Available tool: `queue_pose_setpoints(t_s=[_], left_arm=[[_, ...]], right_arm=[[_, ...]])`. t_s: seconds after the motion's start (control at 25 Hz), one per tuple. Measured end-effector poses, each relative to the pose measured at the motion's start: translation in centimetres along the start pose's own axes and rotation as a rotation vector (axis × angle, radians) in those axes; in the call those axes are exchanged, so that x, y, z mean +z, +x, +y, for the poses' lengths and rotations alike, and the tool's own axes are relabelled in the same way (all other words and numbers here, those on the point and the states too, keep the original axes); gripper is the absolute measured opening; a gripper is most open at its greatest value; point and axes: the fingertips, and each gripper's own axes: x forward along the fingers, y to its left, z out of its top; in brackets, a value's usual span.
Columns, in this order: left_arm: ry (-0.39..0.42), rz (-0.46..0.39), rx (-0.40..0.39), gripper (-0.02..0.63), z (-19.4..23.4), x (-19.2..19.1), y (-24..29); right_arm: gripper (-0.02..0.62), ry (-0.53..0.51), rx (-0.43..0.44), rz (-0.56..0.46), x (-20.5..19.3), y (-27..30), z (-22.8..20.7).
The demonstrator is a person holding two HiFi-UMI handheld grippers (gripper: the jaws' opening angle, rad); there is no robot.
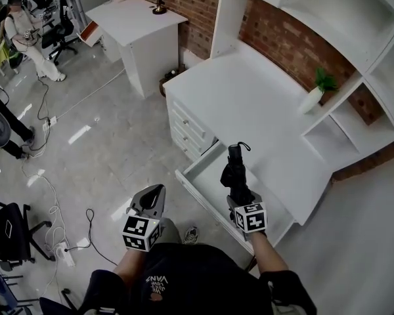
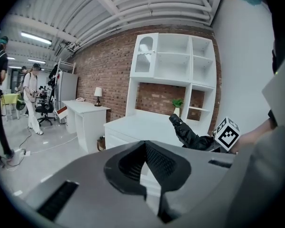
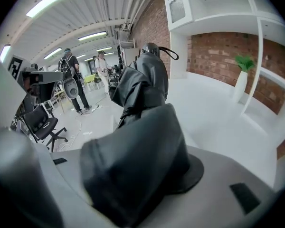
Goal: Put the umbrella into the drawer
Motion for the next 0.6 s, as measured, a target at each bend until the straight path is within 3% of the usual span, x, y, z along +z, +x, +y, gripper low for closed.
queue_pose_setpoints(t_s=[0.24, 0.6], left_arm=[[-0.009, 0.002, 0.017, 0.006, 1.9, 0.0, 0.8], [0.033, 0.003, -0.052, 0.006, 3.6, 2.4, 4.9]], right_arm=[[0.238, -0.016, -0.007, 0.09, -2.0, 4.0, -0.7], [0.236, -0.016, -0.05, 0.224, -5.5, 9.7, -1.9]])
